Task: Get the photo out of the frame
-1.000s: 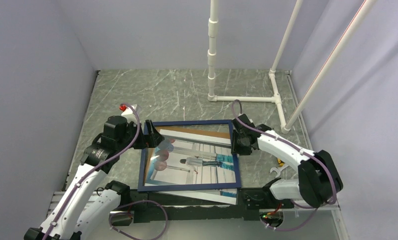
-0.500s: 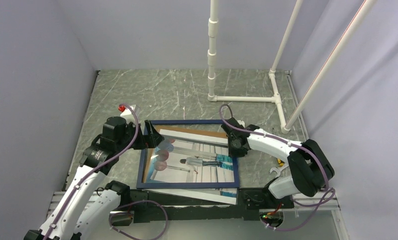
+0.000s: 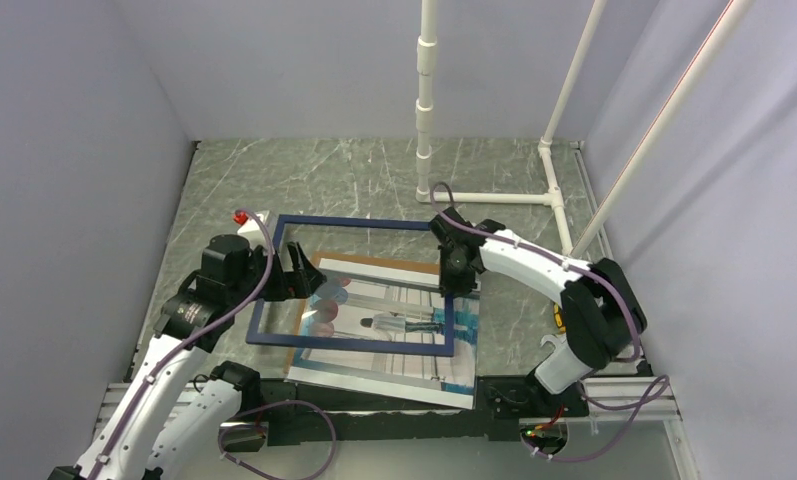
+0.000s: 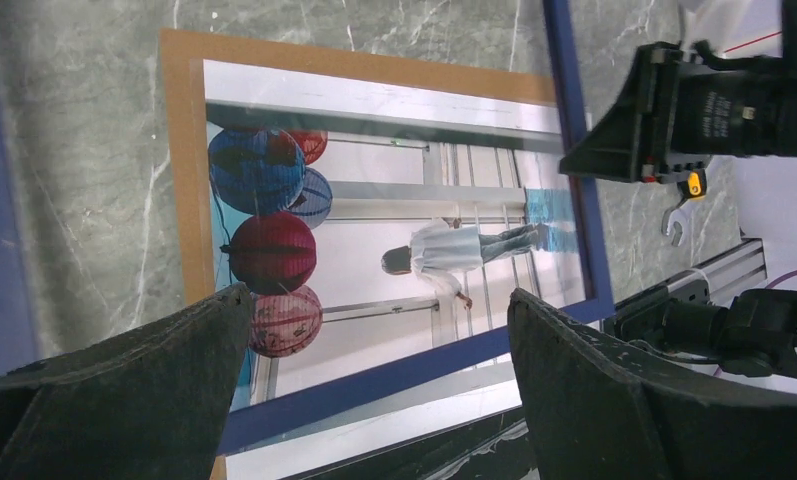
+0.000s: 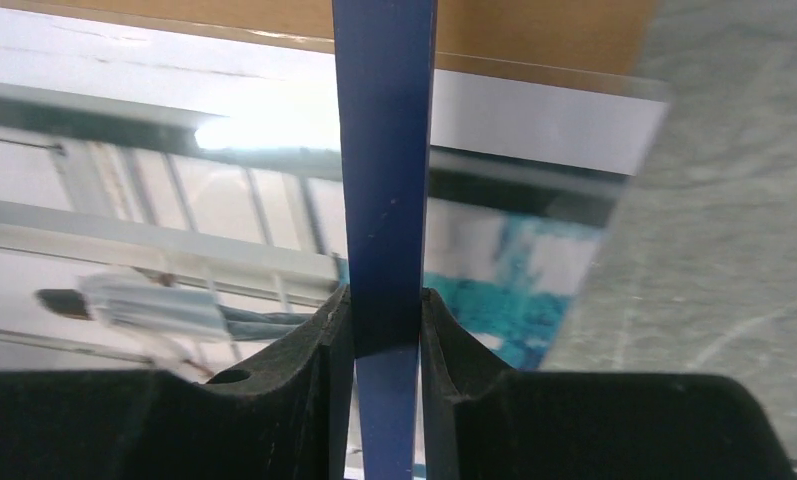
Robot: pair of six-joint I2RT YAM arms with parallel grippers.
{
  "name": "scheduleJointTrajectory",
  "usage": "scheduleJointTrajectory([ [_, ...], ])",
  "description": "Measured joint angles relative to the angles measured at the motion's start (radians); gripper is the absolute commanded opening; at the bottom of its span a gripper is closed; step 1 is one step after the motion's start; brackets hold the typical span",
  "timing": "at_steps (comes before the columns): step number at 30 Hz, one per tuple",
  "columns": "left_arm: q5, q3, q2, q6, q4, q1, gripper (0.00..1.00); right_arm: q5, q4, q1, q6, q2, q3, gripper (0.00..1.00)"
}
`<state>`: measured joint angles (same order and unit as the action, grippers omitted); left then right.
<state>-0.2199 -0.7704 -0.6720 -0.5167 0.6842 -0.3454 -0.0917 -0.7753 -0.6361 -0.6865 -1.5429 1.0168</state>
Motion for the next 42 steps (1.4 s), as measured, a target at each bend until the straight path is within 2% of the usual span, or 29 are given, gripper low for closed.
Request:
scheduleJointTrajectory([
  [6,0.007,-0.039,0.02,0.001,0.029,0.0,1.0,0.077,0.019,-0.048,-0.096,-0.181,0.166,0.0],
  [17,0.036,-0.105,0.095,0.004,0.125,0.0,0.99,0.01,0.017,-0.108,-0.163,-0.672,0.848,0.0],
  [24,0.035,-0.153,0.106,0.003,0.15,0.0,0.99,-0.066,0.014,-0.087,-0.135,-0.904,1.164,0.0],
  [35,0.035,-0.166,0.119,0.003,0.16,0.0,0.99,-0.127,0.085,-0.05,0.026,-1.039,1.309,0.0],
  [42,0.034,-0.165,0.121,0.003,0.159,0.0,0.99,-0.169,0.15,-0.044,0.059,-1.094,1.378,0.0],
])
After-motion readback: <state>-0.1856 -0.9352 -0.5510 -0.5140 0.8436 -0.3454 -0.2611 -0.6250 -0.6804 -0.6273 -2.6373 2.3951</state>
